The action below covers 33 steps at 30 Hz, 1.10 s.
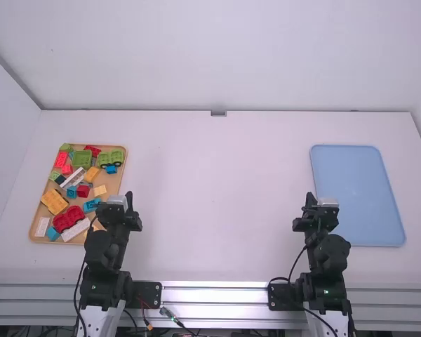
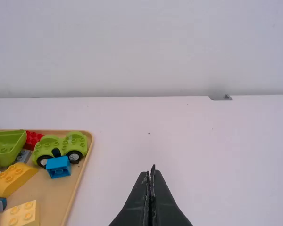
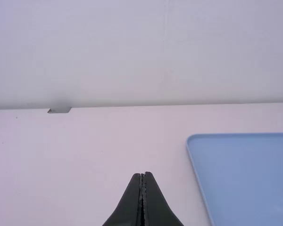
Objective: Assemble lego blocks to make yellow taxi
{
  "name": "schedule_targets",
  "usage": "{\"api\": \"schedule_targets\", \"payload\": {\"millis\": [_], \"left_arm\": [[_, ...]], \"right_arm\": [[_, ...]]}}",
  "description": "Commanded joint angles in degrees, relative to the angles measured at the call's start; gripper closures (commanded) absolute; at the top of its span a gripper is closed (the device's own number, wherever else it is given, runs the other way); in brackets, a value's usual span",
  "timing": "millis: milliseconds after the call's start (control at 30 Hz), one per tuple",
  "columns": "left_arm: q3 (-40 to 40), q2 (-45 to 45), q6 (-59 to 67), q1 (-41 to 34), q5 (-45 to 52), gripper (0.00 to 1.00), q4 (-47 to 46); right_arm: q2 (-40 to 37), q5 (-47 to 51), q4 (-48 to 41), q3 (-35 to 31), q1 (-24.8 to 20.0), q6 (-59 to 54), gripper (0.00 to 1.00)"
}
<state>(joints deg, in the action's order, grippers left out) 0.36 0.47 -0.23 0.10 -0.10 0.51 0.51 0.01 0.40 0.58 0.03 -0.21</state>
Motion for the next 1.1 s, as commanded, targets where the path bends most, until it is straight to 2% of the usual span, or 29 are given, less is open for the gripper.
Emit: {"api": "schedule_targets", "payload": {"millis": [0, 300, 600, 1067], "left_arm": [[0.02, 0.0, 0.02, 0.0, 0.0, 1.0, 0.0], [1.01, 1.35, -0.04, -0.08, -0.19, 0.96, 0.5], [4.66, 6.37, 0.27, -0.3, -0.68, 0.87, 1.11], [13.53, 21.2, 5.03, -0.86, -2.07, 0.64, 4.64]], "right_arm": [[0.0, 0.0, 0.02, 0.0, 0.0, -0.04, 1.0], [2.23, 0.02, 0.08, 1.63, -0.04, -0.37, 0.96], [8.8, -0.02, -0.67, 6.75, -0.15, -1.21, 0.87], [25.76, -2.2, -0.93, 19.69, 0.02, -3.37, 0.63]]}}
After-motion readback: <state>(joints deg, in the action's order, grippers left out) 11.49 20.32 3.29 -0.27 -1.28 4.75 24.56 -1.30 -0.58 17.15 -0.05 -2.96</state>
